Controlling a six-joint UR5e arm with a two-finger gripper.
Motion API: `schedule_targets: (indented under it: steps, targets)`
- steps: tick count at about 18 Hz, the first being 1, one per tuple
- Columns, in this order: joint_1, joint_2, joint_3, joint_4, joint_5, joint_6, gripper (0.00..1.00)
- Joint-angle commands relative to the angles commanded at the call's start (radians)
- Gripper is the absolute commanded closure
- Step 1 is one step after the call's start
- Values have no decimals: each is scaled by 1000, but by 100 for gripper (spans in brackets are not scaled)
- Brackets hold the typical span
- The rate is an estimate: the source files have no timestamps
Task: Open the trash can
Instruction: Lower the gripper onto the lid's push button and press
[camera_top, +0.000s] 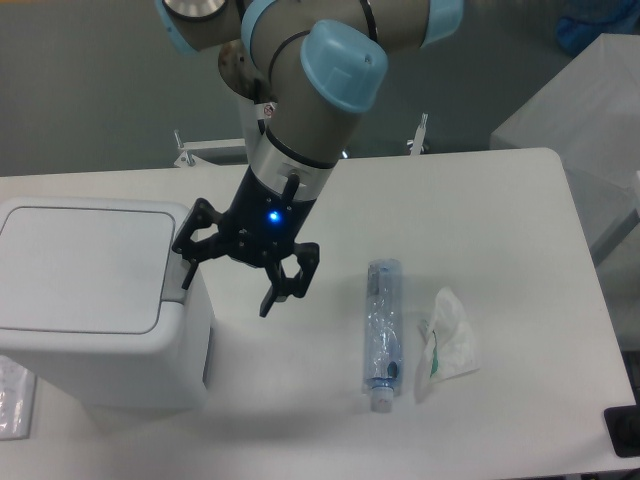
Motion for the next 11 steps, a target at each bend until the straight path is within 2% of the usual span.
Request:
schedule_targets:
  steps: [11]
  targets:
    - [-11,0,-11,2,0,-6,0]
